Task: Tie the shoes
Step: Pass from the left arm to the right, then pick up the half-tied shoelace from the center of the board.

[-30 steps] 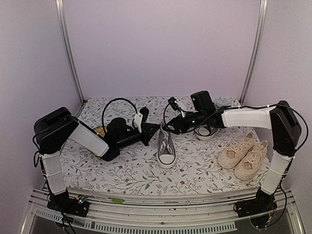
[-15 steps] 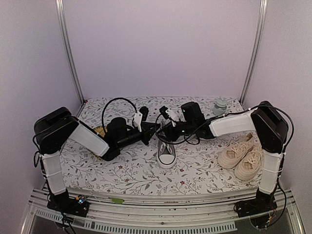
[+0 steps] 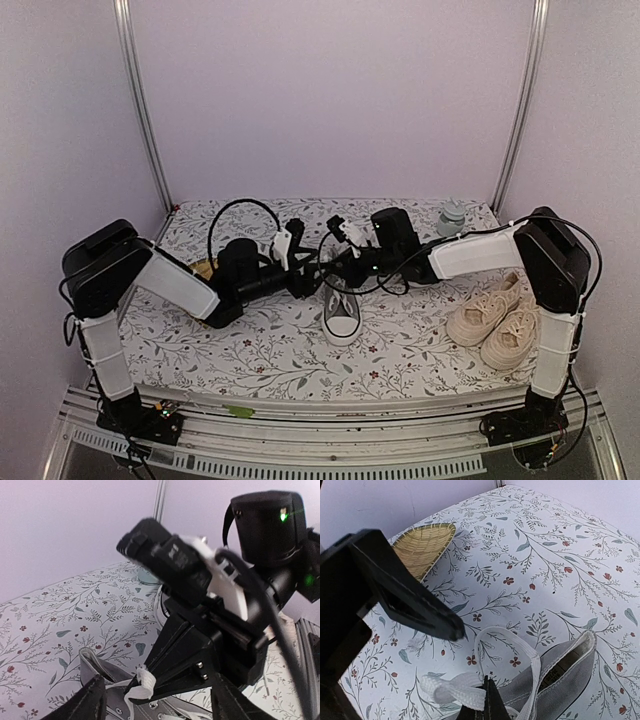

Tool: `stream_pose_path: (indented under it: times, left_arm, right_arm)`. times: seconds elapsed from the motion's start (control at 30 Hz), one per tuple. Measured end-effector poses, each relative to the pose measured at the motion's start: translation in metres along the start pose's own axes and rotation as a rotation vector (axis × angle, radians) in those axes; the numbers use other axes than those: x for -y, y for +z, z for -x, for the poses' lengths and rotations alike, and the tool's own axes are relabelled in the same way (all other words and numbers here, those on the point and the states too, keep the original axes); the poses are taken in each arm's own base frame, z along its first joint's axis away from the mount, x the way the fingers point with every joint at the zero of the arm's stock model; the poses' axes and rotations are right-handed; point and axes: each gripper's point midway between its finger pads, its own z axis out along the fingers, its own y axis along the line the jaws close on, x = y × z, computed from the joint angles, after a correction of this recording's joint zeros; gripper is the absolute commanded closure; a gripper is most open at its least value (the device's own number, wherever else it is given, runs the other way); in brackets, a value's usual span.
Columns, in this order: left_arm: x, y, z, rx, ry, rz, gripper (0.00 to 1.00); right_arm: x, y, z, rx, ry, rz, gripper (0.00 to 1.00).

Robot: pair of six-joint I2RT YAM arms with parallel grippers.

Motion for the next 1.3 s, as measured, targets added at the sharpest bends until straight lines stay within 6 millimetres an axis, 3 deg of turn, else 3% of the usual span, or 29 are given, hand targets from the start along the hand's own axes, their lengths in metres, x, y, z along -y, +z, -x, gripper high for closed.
stream_pose_path:
  times: [0.1, 0.17, 0.3, 0.4, 0.5, 0.57, 0.7, 0.9, 1.03, 1.13, 1.2, 1.3]
  left_arm:
    - [0.004, -0.012, 0.022, 0.01, 0.024, -0.007, 0.16]
    - [0.005, -0.021, 0.037, 0.018, 0.041, -0.007, 0.18]
    - [-0.012, -0.039, 0.049, -0.01, 0.008, 0.038, 0.53]
    - [-0.051, -0.04, 0.028, -0.126, -0.073, 0.151, 0.56]
    - [-0.087, -0.028, -0.009, -0.284, -0.146, 0.256, 0.44]
    - [-0.097, -0.021, -0.035, -0.376, -0.179, 0.289, 0.38]
    - [-0.104, -0.017, -0.08, -0.531, -0.219, 0.33, 0.39]
    - [-0.112, -0.009, -0.117, -0.659, -0.203, 0.386, 0.53]
    - [-0.111, -0.004, -0.119, -0.692, -0.172, 0.401, 0.57]
    - [-0.108, -0.005, -0.121, -0.712, -0.15, 0.403, 0.75]
    - [-0.107, -0.006, -0.122, -0.72, -0.143, 0.402, 0.97]
    - [-0.106, -0.007, -0.124, -0.737, -0.131, 0.393, 1.0]
  right_arm:
    - [0.0, 0.0, 0.0, -0.002, -0.007, 0.0, 0.99]
    - [0.0, 0.0, -0.001, -0.003, -0.012, 0.001, 0.99]
    - [0.0, -0.001, 0.0, -0.005, -0.025, 0.001, 0.99]
    - [0.0, -0.001, -0.002, -0.011, -0.029, 0.001, 0.99]
    - [0.0, -0.001, -0.004, -0.018, -0.035, 0.001, 0.99]
    - [0.0, -0.001, -0.005, -0.025, -0.037, 0.001, 0.99]
    - [0.0, -0.001, -0.008, -0.034, -0.037, 0.001, 0.99]
    - [0.0, -0.001, -0.01, -0.045, -0.036, 0.002, 0.99]
    - [0.0, -0.001, -0.011, -0.047, -0.038, 0.002, 0.99]
    - [-0.001, -0.001, -0.011, -0.049, -0.038, 0.005, 0.99]
    - [-0.001, -0.002, -0.011, -0.049, -0.039, 0.009, 0.99]
    - [-0.002, -0.002, -0.012, -0.051, -0.04, 0.013, 0.99]
